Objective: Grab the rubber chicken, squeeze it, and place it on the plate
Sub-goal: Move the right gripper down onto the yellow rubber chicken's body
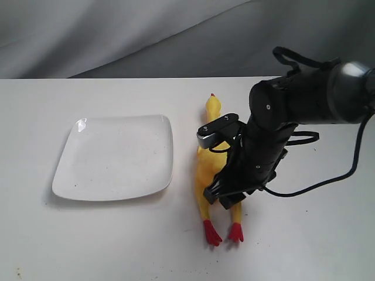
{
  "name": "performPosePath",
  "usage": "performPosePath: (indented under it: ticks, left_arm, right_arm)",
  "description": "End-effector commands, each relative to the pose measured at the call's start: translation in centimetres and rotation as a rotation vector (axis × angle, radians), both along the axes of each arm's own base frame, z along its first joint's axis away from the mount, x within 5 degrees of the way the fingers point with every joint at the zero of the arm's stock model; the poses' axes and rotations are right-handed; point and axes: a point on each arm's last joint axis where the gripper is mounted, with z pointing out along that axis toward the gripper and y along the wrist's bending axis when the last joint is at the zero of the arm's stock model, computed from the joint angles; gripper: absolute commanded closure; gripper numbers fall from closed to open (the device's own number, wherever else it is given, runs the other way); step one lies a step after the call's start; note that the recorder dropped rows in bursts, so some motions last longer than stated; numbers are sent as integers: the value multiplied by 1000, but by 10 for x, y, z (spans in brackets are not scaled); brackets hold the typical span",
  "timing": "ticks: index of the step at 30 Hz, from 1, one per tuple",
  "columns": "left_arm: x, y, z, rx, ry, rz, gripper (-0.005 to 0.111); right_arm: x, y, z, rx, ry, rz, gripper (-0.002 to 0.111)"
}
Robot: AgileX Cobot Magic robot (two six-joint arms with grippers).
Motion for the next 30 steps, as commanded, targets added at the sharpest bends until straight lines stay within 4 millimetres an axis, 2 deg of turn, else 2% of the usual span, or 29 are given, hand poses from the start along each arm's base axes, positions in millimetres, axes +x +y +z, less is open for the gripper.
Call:
performPosePath:
  ticks: [1,4,7,11,12,24,28,30]
  left_arm:
    - [0,0,-1,-11,-5,2,106]
    - [0,0,-1,-11,-5,2,106]
    - [0,0,-1,-11,-5,2,106]
    - [0,0,-1,-11,-5,2,106]
    - [0,0,-1,-11,-5,2,106]
    - [0,0,-1,-11,-5,2,106]
    - [0,0,-1,-11,-5,2,106]
    - [0,0,-1,-11,-5,2,106]
  right_arm:
    - [6,2,-7,-4,-37,-7,55]
    - [9,3,-12,-1,-52,-13,59]
    - [9,3,-11,-6,-61,-15,83]
    - [12,0,-11,-40,-84,-17,106]
    - [12,0,-11,-39,-89,-17,108]
    - [15,0,-7,-34,-135,-3,108]
    - [13,-4,13,-46,-177,21,108]
    - [10,-8,32,-52,-214,35,108]
